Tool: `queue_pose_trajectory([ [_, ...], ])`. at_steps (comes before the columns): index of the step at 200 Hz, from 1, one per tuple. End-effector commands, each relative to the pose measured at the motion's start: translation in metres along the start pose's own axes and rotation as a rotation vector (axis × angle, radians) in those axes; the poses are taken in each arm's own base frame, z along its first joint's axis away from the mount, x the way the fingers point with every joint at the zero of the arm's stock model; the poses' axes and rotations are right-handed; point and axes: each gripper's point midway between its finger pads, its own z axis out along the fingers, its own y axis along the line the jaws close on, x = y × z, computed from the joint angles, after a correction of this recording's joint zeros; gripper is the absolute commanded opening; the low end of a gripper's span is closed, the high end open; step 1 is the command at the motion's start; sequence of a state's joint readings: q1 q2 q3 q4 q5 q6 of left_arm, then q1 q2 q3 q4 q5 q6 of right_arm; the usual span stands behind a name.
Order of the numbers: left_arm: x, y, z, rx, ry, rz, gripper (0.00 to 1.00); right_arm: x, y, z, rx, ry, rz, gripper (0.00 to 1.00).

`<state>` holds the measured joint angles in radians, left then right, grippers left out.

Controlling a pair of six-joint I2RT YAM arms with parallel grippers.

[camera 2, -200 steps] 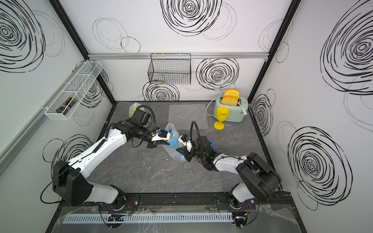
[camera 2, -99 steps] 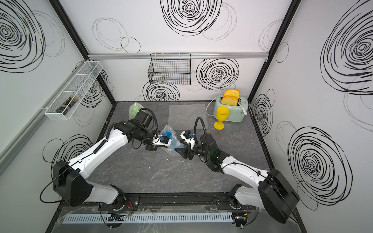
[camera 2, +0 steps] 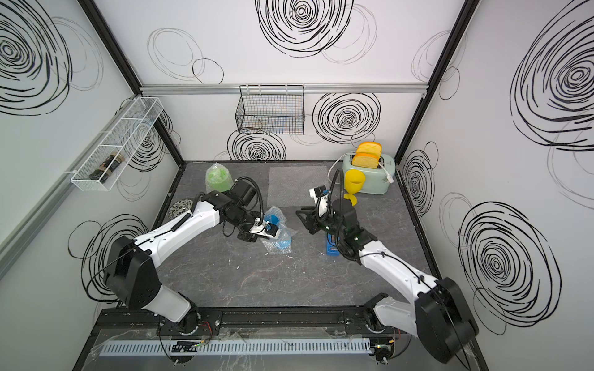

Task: Wrap wine glasses in bubble wrap
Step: Wrap the wine glass in bubble wrap.

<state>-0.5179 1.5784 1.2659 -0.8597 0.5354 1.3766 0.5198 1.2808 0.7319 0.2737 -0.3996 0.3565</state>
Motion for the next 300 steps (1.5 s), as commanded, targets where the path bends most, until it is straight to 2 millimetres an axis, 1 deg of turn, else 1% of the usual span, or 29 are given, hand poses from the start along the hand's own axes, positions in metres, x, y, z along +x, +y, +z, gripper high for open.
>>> queue_pose_trajectory([
  [1,-0.003,0.002,0.004,0.013,-0.015,0.059,0.14,-0.004,0.008,0.024,-0.084,0.084,0.102,0.33],
  [20,-0.003,0.006,0.006,0.027,-0.023,0.05,0.15,0.0,0.01,0.044,-0.136,0.153,0.143,0.36],
  [43,-0.005,0.003,0.005,0.11,-0.024,0.034,0.14,0.009,0.02,0.052,-0.209,0.197,0.16,0.37],
  [65,-0.012,0.004,0.001,0.172,-0.061,-0.017,0.07,0.018,0.034,0.049,-0.26,0.233,0.139,0.37],
  [79,-0.012,0.003,0.003,0.198,-0.066,-0.029,0.07,0.022,0.042,0.045,-0.28,0.236,0.112,0.37],
  [101,-0.006,0.001,0.009,0.216,-0.029,-0.03,0.07,0.032,0.042,0.039,-0.282,0.25,0.114,0.38],
  [118,-0.007,0.0,0.009,0.224,-0.037,-0.036,0.07,0.041,0.041,0.038,-0.285,0.272,0.114,0.39],
  [143,-0.007,0.0,0.012,0.231,-0.016,-0.025,0.09,0.054,0.039,0.039,-0.272,0.316,0.101,0.43],
  [151,-0.008,0.001,0.01,0.23,-0.017,-0.026,0.09,0.054,0.042,0.038,-0.279,0.32,0.098,0.45],
  [167,-0.011,0.001,0.01,0.232,-0.025,-0.024,0.09,0.047,0.049,0.033,-0.318,0.306,0.094,0.49],
  [190,-0.005,-0.001,0.014,0.248,0.007,-0.021,0.09,0.038,0.057,0.025,-0.359,0.287,0.102,0.52],
  [209,-0.006,-0.003,0.013,0.25,0.005,-0.016,0.09,0.037,0.061,0.022,-0.39,0.308,0.127,0.53],
  [222,-0.007,-0.003,0.013,0.25,0.005,-0.01,0.09,0.041,0.061,0.022,-0.392,0.332,0.13,0.53],
  [239,-0.006,-0.002,0.014,0.247,0.015,-0.008,0.09,0.05,0.06,0.023,-0.392,0.369,0.136,0.53],
  [263,-0.008,0.001,0.013,0.228,0.004,-0.003,0.11,0.07,0.056,0.028,-0.355,0.444,0.124,0.5],
  [271,-0.008,0.001,0.013,0.224,0.005,0.002,0.15,0.076,0.049,0.031,-0.308,0.465,0.115,0.48],
  [283,-0.009,0.002,0.012,0.215,0.007,0.005,0.2,0.082,0.042,0.036,-0.254,0.496,0.112,0.42],
  [300,-0.014,0.003,0.008,0.186,-0.009,0.018,0.29,0.084,0.033,0.042,-0.188,0.521,0.116,0.34],
])
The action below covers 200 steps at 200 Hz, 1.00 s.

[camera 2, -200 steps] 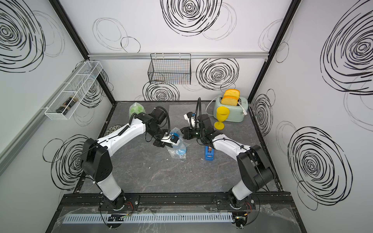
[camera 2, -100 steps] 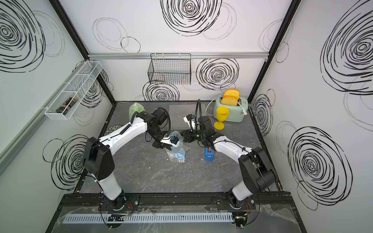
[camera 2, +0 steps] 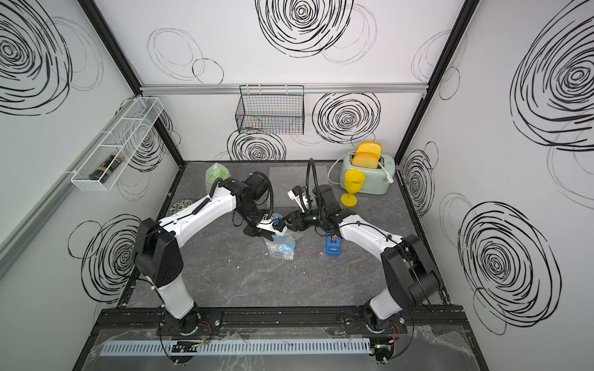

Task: Wrap wine glasses in bubble wrap
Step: Wrap the wine glass in bubble wrap.

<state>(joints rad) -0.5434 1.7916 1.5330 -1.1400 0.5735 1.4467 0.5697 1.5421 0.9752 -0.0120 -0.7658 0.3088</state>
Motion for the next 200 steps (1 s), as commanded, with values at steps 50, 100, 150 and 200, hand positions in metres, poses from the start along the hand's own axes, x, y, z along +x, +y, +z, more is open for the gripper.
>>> queue_pose_trajectory([
  [50,-0.03,0.001,-0.03,-0.165,-0.058,0.108,0.5,0.03,-0.034,0.02,0.214,0.207,0.052,0.21],
  [100,-0.056,-0.019,-0.077,-0.278,-0.183,0.056,0.63,0.021,-0.032,0.018,0.262,0.193,0.043,0.09],
  [150,-0.013,0.035,-0.169,-0.741,-0.473,-0.553,0.76,0.006,-0.019,0.011,0.281,0.135,0.002,0.07],
  [200,0.016,0.063,-0.149,-0.623,-0.626,-1.017,0.78,-0.016,0.001,-0.001,0.398,0.069,-0.145,0.0],
])
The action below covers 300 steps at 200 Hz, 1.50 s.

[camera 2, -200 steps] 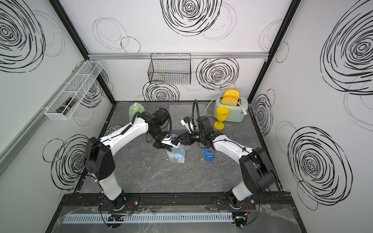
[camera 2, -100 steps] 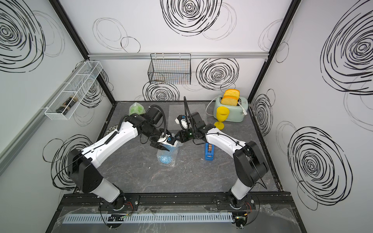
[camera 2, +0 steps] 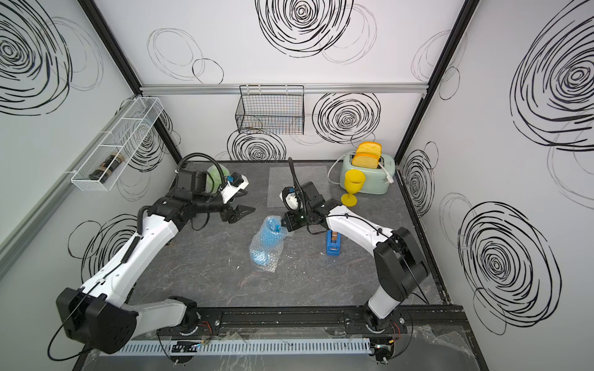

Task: Wrap wine glasses in bubble wrap
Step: Wrap the wine glass in bubble wrap.

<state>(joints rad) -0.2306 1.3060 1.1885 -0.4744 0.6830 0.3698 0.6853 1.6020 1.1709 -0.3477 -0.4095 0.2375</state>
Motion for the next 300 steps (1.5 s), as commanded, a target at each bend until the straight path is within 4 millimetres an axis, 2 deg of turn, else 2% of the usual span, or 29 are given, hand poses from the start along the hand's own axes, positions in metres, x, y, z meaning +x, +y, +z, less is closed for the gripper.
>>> queue_pose_trajectory([
  [1,-0.006,0.009,0.019,0.027,-0.04,-0.285,0.78,-0.021,0.013,-0.022,0.093,-0.079,-0.105,0.0],
  [31,0.005,0.004,0.041,0.072,-0.002,-0.412,0.78,-0.027,0.022,-0.027,0.16,-0.131,-0.218,0.0],
  [58,0.02,-0.011,0.058,0.118,0.038,-0.422,0.76,-0.029,0.029,-0.029,0.192,-0.158,-0.271,0.0],
  [93,0.041,-0.018,0.067,0.136,0.092,-0.454,0.69,-0.031,0.036,-0.027,0.223,-0.162,-0.331,0.01],
  [125,0.051,-0.031,0.063,0.164,0.111,-0.449,0.69,-0.03,0.043,-0.023,0.213,-0.157,-0.345,0.01],
  [150,0.074,-0.033,0.072,0.13,0.18,-0.435,0.66,-0.026,0.046,-0.015,0.211,-0.134,-0.363,0.01],
  [173,0.077,-0.041,0.075,0.136,0.201,-0.395,0.65,-0.027,0.049,-0.012,0.199,-0.122,-0.362,0.02],
  [217,0.099,-0.029,0.076,0.021,0.294,-0.327,0.4,-0.029,0.056,-0.014,0.174,-0.116,-0.361,0.06],
  [243,0.105,-0.029,0.077,0.001,0.31,-0.303,0.25,-0.032,0.064,-0.017,0.143,-0.113,-0.353,0.17],
  [265,0.106,-0.031,0.076,0.007,0.311,-0.309,0.18,-0.036,0.073,-0.023,0.11,-0.123,-0.337,0.3],
  [283,0.111,-0.03,0.076,0.005,0.318,-0.307,0.1,-0.043,0.08,-0.035,0.096,-0.148,-0.329,0.36],
  [300,0.108,-0.027,0.074,-0.007,0.311,-0.311,0.05,-0.049,0.077,-0.049,0.118,-0.189,-0.306,0.41],
])
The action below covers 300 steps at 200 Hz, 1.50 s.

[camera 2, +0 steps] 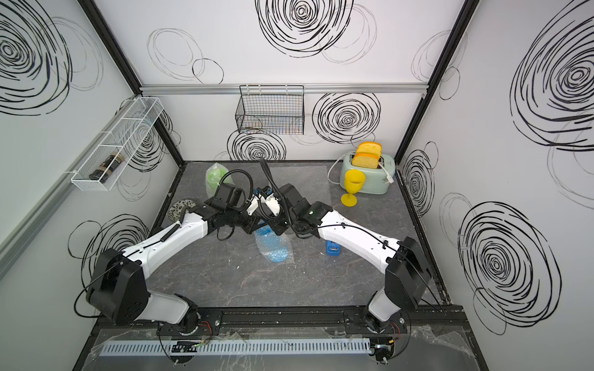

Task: Wrap wine glasses in bubble wrap
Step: Wrap the wine glass in bubble wrap, then place the bubble wrap at the center of the board.

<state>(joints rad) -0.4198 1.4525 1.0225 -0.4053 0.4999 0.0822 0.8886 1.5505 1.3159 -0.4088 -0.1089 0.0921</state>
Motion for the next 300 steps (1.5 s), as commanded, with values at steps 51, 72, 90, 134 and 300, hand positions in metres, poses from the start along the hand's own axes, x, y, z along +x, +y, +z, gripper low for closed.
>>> queue_pose_trajectory([
  [51,-0.009,0.022,-0.055,-0.129,-0.035,0.054,0.0,-0.022,-0.053,-0.081,0.089,-0.189,0.162,0.48],
  [72,-0.013,0.048,-0.092,-0.245,-0.065,0.092,0.0,-0.015,-0.083,-0.096,0.132,-0.216,0.232,0.56],
  [90,-0.005,0.078,-0.121,-0.358,-0.041,0.109,0.0,-0.001,-0.113,-0.101,0.199,-0.207,0.293,0.66],
  [134,0.029,0.162,-0.178,-0.527,0.053,0.029,0.0,0.022,-0.155,-0.105,0.224,-0.205,0.41,0.81],
  [300,0.002,0.245,-0.186,-0.623,-0.055,0.087,0.56,0.035,-0.157,-0.103,0.225,-0.165,0.428,0.95],
])
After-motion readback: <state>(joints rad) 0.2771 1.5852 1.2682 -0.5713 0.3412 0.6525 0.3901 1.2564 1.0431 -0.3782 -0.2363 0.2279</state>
